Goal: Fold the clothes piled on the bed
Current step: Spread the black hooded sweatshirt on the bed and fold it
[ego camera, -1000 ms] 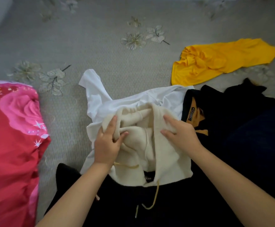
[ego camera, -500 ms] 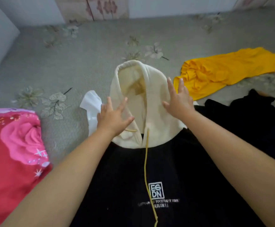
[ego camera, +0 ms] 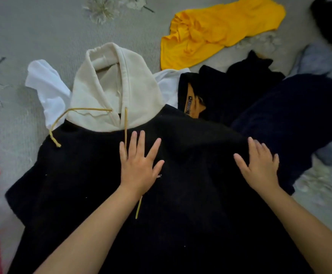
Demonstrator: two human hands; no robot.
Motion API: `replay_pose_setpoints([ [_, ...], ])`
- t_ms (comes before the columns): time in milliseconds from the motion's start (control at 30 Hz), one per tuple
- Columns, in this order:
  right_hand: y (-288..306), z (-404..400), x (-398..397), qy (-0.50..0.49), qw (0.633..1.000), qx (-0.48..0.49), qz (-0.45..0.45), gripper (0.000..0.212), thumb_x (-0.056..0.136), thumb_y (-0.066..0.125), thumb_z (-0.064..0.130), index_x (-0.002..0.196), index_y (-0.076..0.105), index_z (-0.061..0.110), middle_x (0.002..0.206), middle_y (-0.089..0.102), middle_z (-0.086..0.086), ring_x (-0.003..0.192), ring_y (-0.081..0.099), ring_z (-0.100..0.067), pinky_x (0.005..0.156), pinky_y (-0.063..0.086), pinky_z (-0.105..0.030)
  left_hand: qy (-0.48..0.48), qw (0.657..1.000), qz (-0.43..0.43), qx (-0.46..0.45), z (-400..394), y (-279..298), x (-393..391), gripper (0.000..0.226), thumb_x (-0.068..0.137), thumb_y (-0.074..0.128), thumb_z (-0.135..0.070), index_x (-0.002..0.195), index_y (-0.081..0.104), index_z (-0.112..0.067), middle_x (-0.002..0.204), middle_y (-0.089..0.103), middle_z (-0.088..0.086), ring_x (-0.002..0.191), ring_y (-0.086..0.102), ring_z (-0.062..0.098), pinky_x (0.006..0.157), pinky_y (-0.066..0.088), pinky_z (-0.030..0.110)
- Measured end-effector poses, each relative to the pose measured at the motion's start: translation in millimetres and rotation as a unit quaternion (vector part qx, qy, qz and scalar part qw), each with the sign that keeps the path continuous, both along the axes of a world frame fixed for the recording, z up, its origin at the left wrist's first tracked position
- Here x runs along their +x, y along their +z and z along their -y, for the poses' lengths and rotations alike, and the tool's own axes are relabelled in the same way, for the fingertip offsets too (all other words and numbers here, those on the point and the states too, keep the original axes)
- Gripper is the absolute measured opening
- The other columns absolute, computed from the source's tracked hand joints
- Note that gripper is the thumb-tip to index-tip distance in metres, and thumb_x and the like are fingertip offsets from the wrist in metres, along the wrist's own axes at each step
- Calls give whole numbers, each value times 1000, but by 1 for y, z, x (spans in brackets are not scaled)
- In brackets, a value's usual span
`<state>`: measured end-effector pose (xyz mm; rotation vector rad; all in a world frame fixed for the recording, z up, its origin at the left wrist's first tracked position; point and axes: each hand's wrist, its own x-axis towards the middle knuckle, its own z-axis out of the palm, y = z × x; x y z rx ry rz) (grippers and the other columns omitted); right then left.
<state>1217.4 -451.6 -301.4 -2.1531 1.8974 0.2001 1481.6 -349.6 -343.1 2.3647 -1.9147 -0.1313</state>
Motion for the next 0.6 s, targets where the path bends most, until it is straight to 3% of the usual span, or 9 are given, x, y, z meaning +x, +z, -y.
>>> replay_pose_setpoints([
  [133,-17,-19,-54,-106,992,62,10,77,89,45,48,147,8,12,153,17,-10,140,16,-26,113,8,-50,-18,999,-41,27,-19,-17,-57,53,80,32,-47,128,37,-25,129,53,22,127,27,33,103,25,57],
  [233,-27,-25,-77,-154,984,64,69,83,87,53,45,147,9,9,148,28,-15,135,28,-30,112,18,-50,-50,997,-54,39,-23,-14,-86,52,81,32,-48,128,37,-26,130,53,21,127,28,33,102,28,58],
  [300,-30,-30,-85,-153,981,70,101,79,86,57,41,145,18,6,138,42,-17,127,39,-33,106,31,-45,-71,995,-51,52,-21,-13,-100,52,81,32,-48,129,37,-26,131,52,21,127,28,33,96,28,61],
  [400,-25,-28,-93,-168,970,53,168,53,89,57,29,133,40,5,120,57,-17,112,52,-32,90,40,-31,-70,993,-45,88,-9,-12,-119,53,83,30,-49,130,37,-25,130,52,23,127,29,34,94,31,63],
  [467,-11,-16,-101,-135,975,39,174,49,88,59,28,128,44,5,114,61,-16,106,56,-30,84,41,-29,-52,990,-54,119,0,-9,-129,52,89,22,-53,130,37,-24,129,52,24,126,38,39,94,30,61],
  [600,51,45,-124,-19,988,-71,138,62,78,67,39,128,47,8,117,60,-14,108,55,-30,87,40,-34,-46,983,-85,154,28,7,-138,62,93,6,-57,130,41,-21,127,51,27,119,46,48,89,31,64],
])
